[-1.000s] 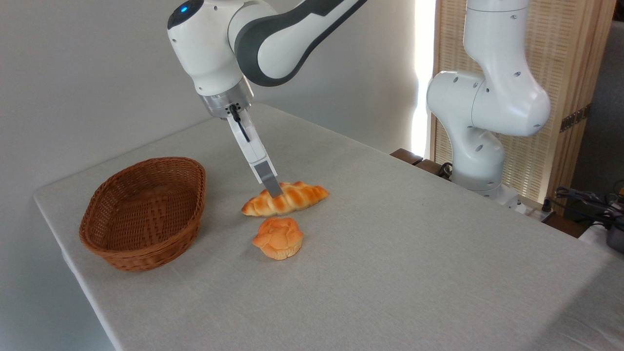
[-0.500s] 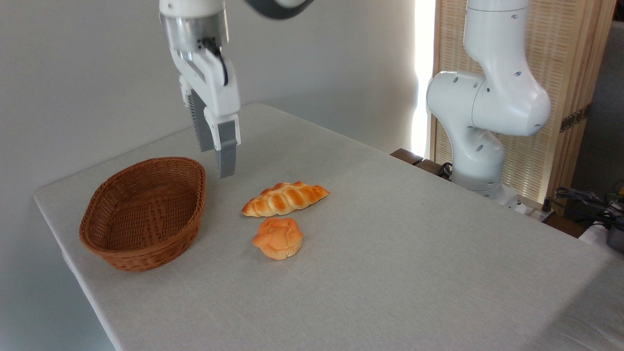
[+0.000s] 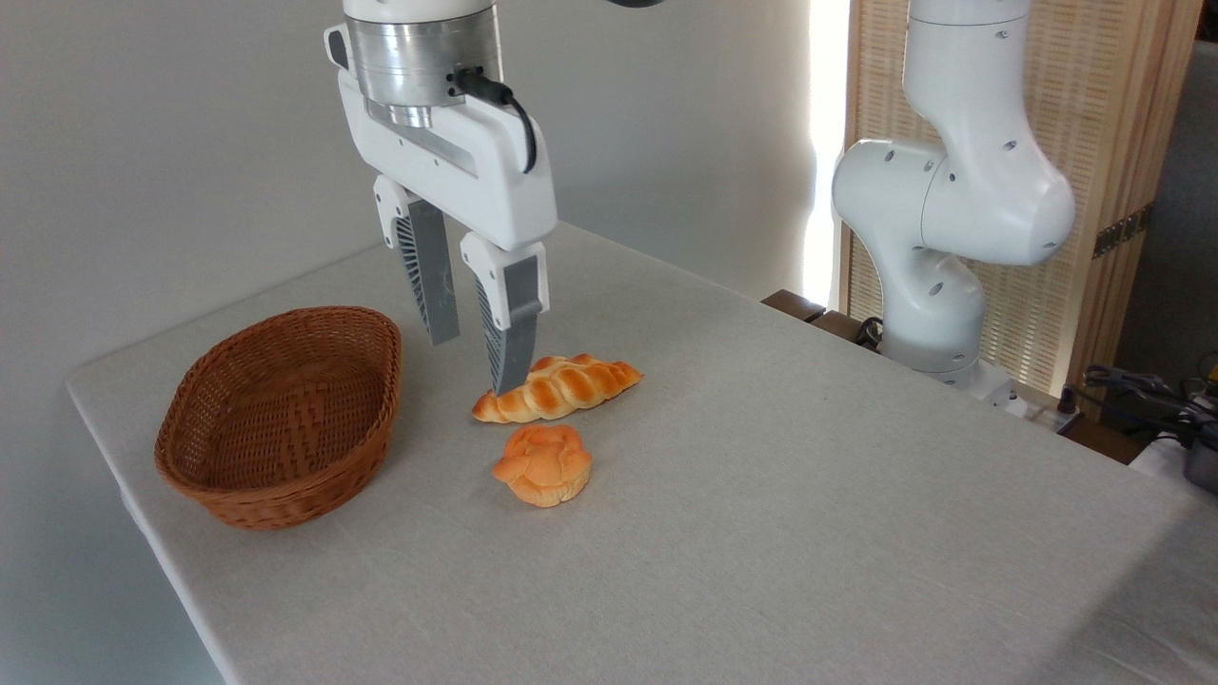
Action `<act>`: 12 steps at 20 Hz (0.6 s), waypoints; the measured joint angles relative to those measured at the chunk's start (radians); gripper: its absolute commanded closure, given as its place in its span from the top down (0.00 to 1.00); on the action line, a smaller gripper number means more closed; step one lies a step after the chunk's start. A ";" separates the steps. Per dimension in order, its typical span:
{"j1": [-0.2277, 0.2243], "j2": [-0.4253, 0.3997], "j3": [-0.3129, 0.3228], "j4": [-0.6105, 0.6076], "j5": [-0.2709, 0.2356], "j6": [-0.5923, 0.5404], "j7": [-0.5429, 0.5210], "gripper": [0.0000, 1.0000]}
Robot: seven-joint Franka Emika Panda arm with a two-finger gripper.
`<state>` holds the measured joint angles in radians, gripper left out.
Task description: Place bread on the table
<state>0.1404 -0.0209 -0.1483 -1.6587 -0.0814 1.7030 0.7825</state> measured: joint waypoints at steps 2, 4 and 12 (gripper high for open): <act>-0.002 0.000 0.002 0.014 0.001 -0.024 0.000 1.00; -0.017 0.001 0.011 0.041 0.007 -0.058 -0.002 1.00; -0.125 0.009 0.119 0.067 0.010 -0.075 -0.016 1.00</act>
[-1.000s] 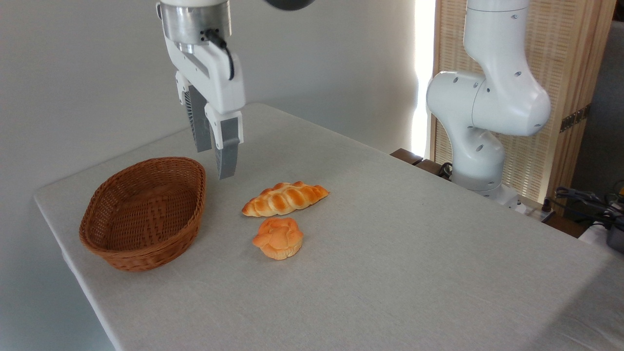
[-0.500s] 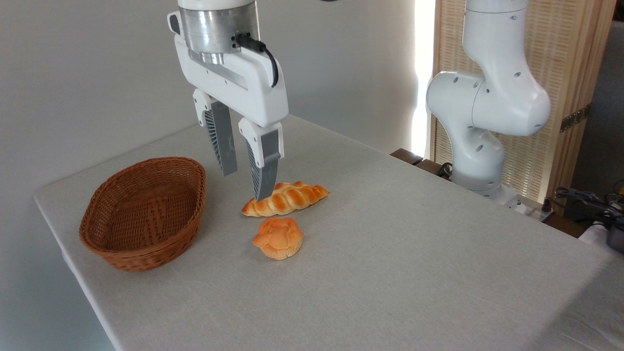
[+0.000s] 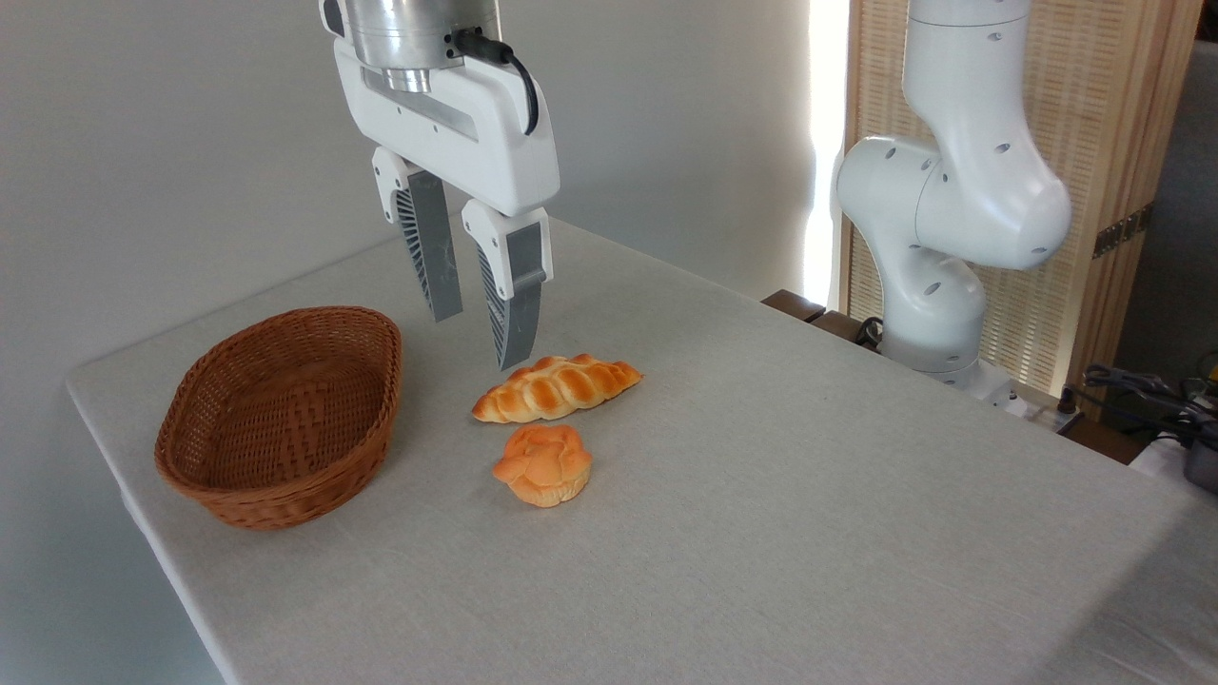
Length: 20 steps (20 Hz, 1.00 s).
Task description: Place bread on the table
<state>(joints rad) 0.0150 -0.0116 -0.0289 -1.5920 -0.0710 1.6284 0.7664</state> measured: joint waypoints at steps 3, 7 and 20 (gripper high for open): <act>0.000 0.001 0.002 0.001 0.001 0.000 0.000 1.00; -0.001 0.001 0.008 0.001 0.005 0.000 0.000 1.00; -0.022 0.003 0.010 0.001 0.039 0.000 -0.033 1.00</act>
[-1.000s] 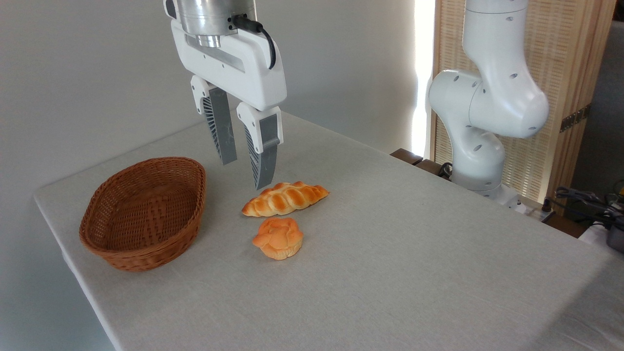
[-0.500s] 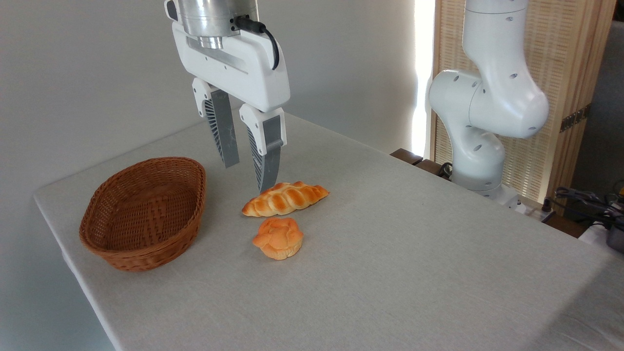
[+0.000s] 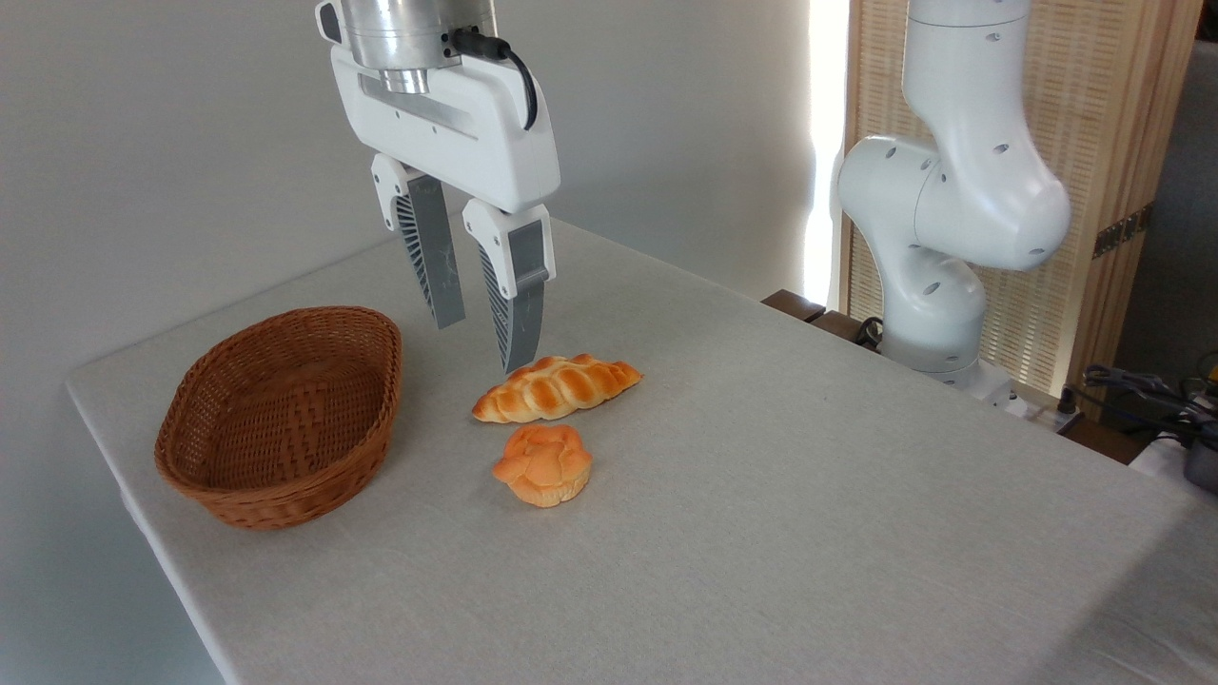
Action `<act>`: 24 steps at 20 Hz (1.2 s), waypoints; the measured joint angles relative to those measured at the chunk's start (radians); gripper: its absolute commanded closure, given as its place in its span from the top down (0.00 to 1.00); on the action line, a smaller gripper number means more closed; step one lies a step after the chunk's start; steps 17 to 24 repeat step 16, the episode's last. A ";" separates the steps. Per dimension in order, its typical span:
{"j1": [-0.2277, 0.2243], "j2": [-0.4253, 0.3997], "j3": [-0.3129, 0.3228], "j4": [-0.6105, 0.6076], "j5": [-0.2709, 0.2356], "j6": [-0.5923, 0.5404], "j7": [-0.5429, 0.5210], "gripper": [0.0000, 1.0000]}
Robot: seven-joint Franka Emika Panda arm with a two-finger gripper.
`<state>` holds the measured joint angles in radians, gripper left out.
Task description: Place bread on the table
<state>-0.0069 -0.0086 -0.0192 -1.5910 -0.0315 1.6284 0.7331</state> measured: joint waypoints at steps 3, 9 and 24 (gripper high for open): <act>0.000 0.003 0.001 0.000 0.000 0.000 0.000 1.00; -0.001 0.006 0.001 0.000 0.001 0.000 0.000 1.00; -0.005 0.007 0.001 0.000 0.028 0.000 -0.002 1.00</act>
